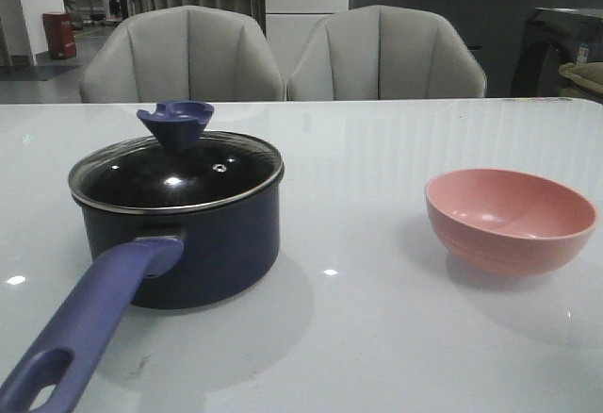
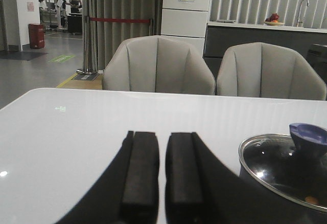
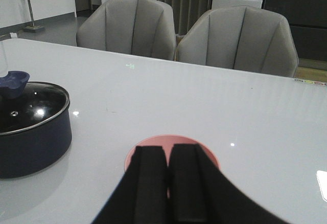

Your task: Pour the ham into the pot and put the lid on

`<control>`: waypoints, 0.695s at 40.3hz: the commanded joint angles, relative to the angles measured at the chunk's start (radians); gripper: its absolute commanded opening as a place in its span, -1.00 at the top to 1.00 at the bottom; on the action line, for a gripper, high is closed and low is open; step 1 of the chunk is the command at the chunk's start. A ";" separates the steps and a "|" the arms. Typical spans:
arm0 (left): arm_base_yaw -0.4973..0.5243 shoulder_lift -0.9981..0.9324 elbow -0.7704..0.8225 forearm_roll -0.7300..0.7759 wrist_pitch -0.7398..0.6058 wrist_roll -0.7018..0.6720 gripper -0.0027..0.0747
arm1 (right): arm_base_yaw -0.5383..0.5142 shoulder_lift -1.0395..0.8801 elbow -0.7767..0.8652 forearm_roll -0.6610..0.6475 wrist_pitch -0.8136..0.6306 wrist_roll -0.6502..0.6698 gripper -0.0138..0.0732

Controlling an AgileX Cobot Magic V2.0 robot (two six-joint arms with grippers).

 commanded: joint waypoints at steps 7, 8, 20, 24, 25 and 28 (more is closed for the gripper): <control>0.001 -0.021 0.031 0.001 -0.076 -0.010 0.56 | 0.004 0.010 -0.027 0.005 -0.071 -0.006 0.33; 0.001 -0.021 0.031 0.001 -0.076 -0.010 0.56 | 0.004 0.010 -0.027 0.005 -0.071 -0.006 0.33; 0.001 -0.021 0.031 0.001 -0.076 -0.010 0.56 | -0.048 -0.003 0.017 -0.083 -0.088 0.084 0.33; 0.001 -0.021 0.031 0.001 -0.076 -0.010 0.56 | -0.085 -0.030 0.044 -0.219 -0.110 0.207 0.33; 0.001 -0.021 0.031 0.001 -0.076 -0.010 0.56 | -0.090 -0.040 0.051 -0.255 -0.110 0.235 0.33; 0.001 -0.021 0.031 0.001 -0.076 -0.010 0.56 | -0.103 -0.073 0.085 -0.335 -0.155 0.327 0.33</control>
